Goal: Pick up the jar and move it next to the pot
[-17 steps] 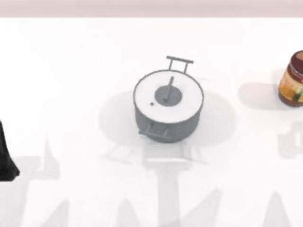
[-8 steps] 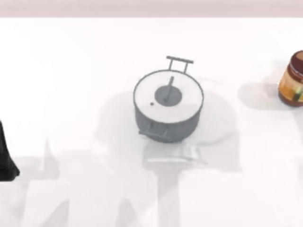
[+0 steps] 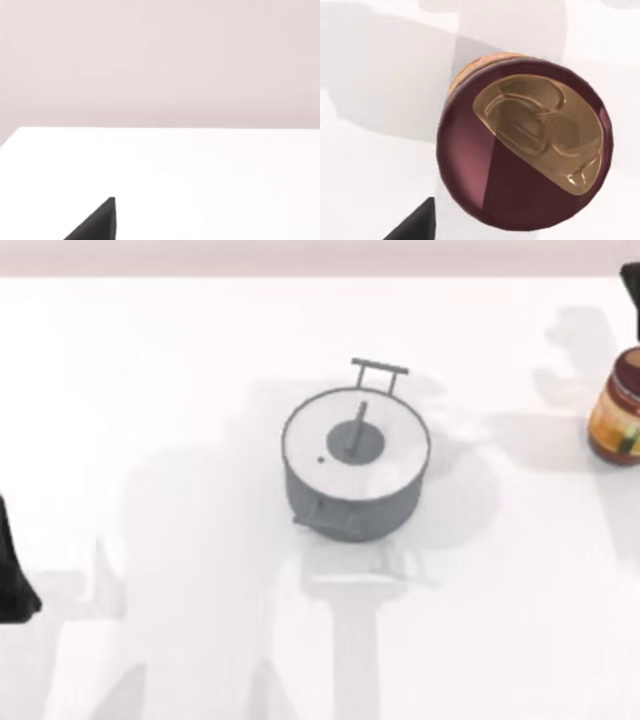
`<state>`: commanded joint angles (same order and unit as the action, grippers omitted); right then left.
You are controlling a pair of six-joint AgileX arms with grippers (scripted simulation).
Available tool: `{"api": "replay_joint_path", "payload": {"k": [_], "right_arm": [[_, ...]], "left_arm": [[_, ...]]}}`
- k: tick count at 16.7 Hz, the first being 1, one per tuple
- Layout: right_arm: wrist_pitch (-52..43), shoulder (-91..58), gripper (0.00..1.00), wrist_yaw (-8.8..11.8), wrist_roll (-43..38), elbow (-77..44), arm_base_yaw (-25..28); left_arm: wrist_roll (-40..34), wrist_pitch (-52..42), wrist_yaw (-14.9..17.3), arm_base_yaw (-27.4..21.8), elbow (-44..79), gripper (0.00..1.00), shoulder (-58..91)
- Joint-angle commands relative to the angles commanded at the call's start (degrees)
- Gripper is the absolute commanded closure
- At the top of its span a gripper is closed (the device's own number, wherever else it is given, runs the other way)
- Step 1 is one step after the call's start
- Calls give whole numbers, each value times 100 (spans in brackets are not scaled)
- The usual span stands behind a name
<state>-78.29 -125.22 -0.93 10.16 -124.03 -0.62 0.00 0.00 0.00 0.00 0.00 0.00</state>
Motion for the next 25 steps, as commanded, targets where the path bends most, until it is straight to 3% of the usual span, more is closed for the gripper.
{"api": "replay_joint_path", "payload": {"k": [5,11,19,24,25], "right_arm": [[-732,-1259,0,58,190,-1007,110],[-771,-1342,0,58,198,-1057,84],[369,-1229,0,64,198,193,124],[442,-1225,0,64,197,267,125],[442,-1225,8,64,197,267,125]], "left_arm": [[0,0,0,0,0,0,0],[0,0,0,0,0,0,0],[0,0,0,0,0,0,0],[0,0,0,0,0,0,0],[0,0,0,0,0,0,0]]}}
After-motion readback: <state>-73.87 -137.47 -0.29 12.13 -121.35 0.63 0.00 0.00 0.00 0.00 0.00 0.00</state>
